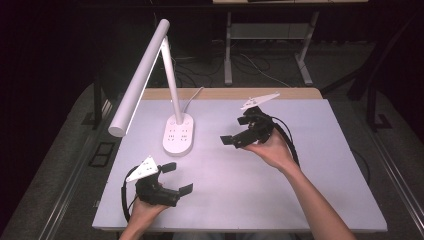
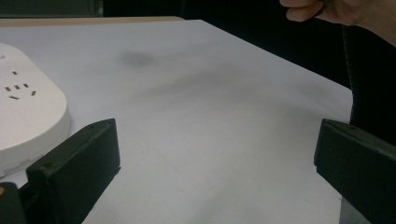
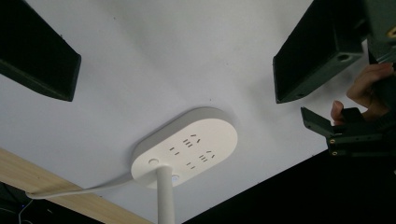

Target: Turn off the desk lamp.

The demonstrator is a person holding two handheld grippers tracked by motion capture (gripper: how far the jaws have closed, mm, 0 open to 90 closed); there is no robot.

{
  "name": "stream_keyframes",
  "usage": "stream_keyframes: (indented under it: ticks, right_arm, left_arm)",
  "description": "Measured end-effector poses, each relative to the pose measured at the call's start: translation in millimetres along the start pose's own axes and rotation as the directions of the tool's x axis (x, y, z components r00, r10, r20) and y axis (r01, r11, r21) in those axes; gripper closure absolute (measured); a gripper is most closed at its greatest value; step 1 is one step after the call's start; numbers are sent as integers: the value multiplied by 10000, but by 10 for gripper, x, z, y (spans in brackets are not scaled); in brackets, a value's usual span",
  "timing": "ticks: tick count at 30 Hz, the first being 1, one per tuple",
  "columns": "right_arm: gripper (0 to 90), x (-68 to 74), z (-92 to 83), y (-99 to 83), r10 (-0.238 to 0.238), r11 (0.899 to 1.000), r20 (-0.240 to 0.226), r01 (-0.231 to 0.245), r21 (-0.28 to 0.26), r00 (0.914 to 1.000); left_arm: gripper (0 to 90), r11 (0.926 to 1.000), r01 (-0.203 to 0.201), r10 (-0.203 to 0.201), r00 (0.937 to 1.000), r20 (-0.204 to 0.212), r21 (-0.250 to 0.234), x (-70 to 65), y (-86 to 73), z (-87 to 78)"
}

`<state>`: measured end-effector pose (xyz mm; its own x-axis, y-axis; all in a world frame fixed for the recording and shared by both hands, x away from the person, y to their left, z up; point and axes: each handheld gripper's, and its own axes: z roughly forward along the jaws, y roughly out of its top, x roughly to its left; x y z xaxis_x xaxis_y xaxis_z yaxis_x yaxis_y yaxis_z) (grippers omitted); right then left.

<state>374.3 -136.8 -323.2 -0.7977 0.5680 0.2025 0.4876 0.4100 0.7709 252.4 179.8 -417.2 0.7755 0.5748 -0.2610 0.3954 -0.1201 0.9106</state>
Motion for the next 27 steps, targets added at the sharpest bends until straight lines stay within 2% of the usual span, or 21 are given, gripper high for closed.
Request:
stream_keyframes:
  ticks: [8, 27]
  right_arm:
    - [9, 2, 247, 174, -120, 9998, -80, 121, 140, 9999]
    - [9, -121, 864, 454, 249, 9995, -446, -239, 224, 9987]
  left_arm:
    - [0, 10000, 2, -2, 10000, -23, -34, 0, -1, -13]
    - [0, 10000, 8, -8, 10000, 42, -96, -3, 0, -17]
